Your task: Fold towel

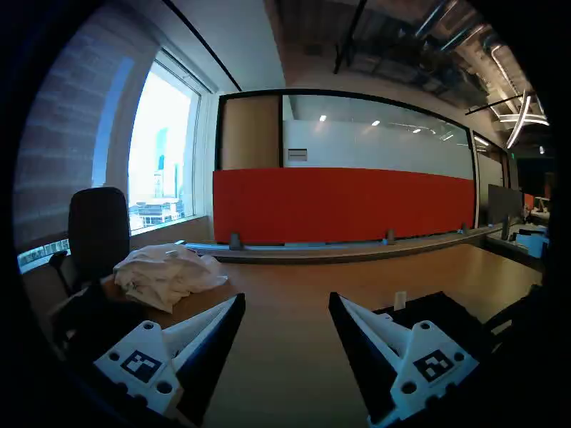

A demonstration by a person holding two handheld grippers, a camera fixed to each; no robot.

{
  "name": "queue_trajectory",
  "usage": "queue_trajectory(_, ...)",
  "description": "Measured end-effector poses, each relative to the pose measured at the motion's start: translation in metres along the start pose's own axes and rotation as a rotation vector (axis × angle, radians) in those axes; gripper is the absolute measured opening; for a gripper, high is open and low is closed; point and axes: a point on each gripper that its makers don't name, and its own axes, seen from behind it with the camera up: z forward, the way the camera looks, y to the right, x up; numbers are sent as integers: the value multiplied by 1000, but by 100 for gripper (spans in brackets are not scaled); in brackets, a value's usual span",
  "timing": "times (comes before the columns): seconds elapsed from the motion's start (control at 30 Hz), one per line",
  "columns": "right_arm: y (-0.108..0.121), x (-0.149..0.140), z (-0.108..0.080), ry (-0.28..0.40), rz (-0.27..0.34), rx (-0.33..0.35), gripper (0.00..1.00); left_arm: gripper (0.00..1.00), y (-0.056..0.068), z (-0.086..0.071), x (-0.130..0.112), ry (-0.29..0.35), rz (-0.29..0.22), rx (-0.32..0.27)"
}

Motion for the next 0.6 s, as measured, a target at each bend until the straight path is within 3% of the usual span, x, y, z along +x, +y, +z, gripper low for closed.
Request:
queue_trajectory(0.37,-2,52,-10,-5,-14,-1,100,87,7,-9,54,-13,-1,-16)
queue_trajectory(0.6,-5,69,-15,-27,-11,-1,100,87,10,-11,70,-36,-4,-27)
